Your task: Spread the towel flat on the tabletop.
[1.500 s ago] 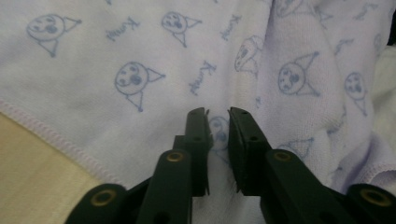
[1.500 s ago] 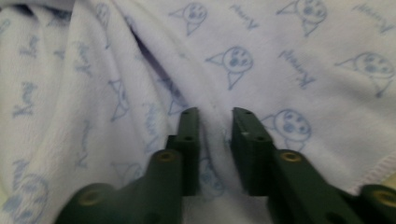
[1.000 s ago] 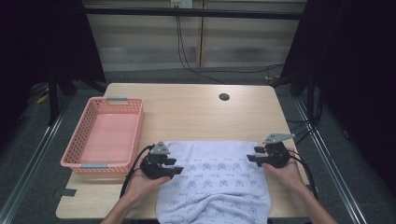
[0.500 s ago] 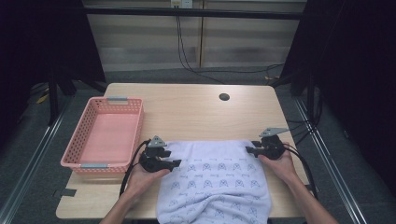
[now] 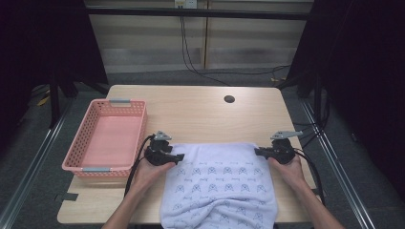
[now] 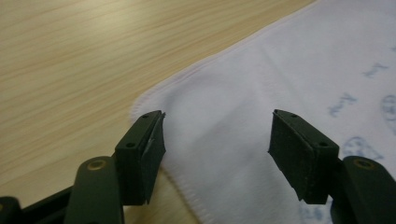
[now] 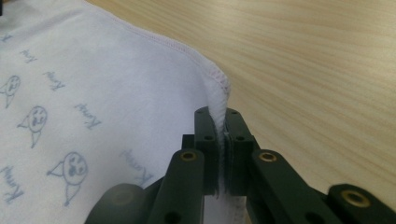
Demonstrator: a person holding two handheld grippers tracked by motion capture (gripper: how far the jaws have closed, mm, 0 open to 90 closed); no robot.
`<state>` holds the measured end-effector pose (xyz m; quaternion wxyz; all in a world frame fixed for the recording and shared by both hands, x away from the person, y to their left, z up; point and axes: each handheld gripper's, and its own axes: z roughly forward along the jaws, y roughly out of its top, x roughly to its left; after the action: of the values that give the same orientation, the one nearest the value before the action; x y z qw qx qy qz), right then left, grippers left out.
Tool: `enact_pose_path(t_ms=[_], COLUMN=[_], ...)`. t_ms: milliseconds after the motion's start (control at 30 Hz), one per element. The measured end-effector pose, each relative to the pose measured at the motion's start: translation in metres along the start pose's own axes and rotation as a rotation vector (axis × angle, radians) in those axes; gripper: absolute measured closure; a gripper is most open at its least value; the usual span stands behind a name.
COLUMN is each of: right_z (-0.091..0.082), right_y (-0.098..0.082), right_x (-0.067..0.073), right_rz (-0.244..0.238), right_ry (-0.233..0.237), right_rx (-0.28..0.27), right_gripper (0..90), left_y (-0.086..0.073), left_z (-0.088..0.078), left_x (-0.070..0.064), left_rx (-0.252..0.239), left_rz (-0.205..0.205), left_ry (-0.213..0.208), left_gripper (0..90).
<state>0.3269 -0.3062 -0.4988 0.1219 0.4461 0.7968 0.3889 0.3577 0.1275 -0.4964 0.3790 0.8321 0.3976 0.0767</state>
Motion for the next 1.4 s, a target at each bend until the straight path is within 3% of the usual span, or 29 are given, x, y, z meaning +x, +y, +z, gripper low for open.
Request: enact_pose_path(t_ms=[67,100,167,267,367,433,567,633,667,733,933,1000,1100,1200,1300,1367,1400], right_z=[-0.002,-0.002,-0.003,-0.003,-0.003,-0.002,-0.003,-0.004,-0.005,-0.007,-0.022,-0.027,-0.036,-0.04,-0.044,-0.048,-0.05], right_y=[-0.001,-0.001,-0.001,-0.001,-0.002,-0.002,-0.002,-0.002,-0.002,-0.001,0.004,0.005,0.01,0.017,0.024,0.031,0.037], right_x=[0.001,0.002,0.002,0.001,0.001,0.001,0.001,0.002,0.003,0.003,-0.005,-0.005,-0.005,-0.005,-0.006,-0.008,-0.009], right_rz=[-0.005,-0.007,-0.009,-0.006,-0.008,-0.005,-0.002,-0.001,0.003,-0.002,0.029,0.033,0.027,0.027,0.035,0.046,0.035], right_ry=[0.004,0.005,0.008,0.009,0.016,0.021,0.033,0.045,0.054,0.067,0.093,0.097,0.105,0.111,0.113,0.119,0.12], right_rx=[0.0,0.0,0.0,-0.002,0.005,0.007,0.003,0.004,0.004,-0.003,-0.076,-0.082,-0.1,-0.119,-0.14,-0.169,-0.183], right_gripper=[86.8,86.7,86.6,86.6,86.6,86.6,86.6,86.7,86.8,86.9,87.0,86.9,87.0,87.0,87.0,87.0,87.0], left_y=[0.0,0.0,-0.001,-0.001,-0.001,0.0,0.004,0.004,0.004,0.004,0.009,0.011,0.014,0.021,0.03,0.038,0.041], left_z=[-0.001,0.0,0.003,0.007,0.008,0.01,0.015,0.016,0.016,0.014,-0.001,-0.005,-0.014,-0.026,-0.038,-0.043,-0.044], left_x=[0.001,0.001,0.0,0.004,0.005,0.004,0.002,0.0,0.0,0.003,0.005,0.002,0.002,0.002,0.004,0.006,0.006], left_rx=[-0.016,-0.023,-0.02,-0.025,-0.029,-0.037,-0.034,-0.026,-0.025,-0.015,-0.087,-0.09,-0.123,-0.14,-0.181,-0.189,-0.19], left_rz=[-0.021,-0.042,-0.019,-0.02,0.016,0.052,0.048,0.066,0.062,0.047,-0.009,0.014,-0.006,0.025,0.025,0.0,0.009], left_ry=[0.025,0.016,0.042,0.039,0.039,0.026,-0.025,-0.031,-0.041,-0.078,-0.143,-0.141,-0.159,-0.157,-0.162,-0.155,-0.15], left_gripper=[34.7,34.4,34.2,33.9,35.7,44.0,60.4,79.4,84.3,85.8,86.1,84.6,85.6,86.0,86.2,86.3,86.3])
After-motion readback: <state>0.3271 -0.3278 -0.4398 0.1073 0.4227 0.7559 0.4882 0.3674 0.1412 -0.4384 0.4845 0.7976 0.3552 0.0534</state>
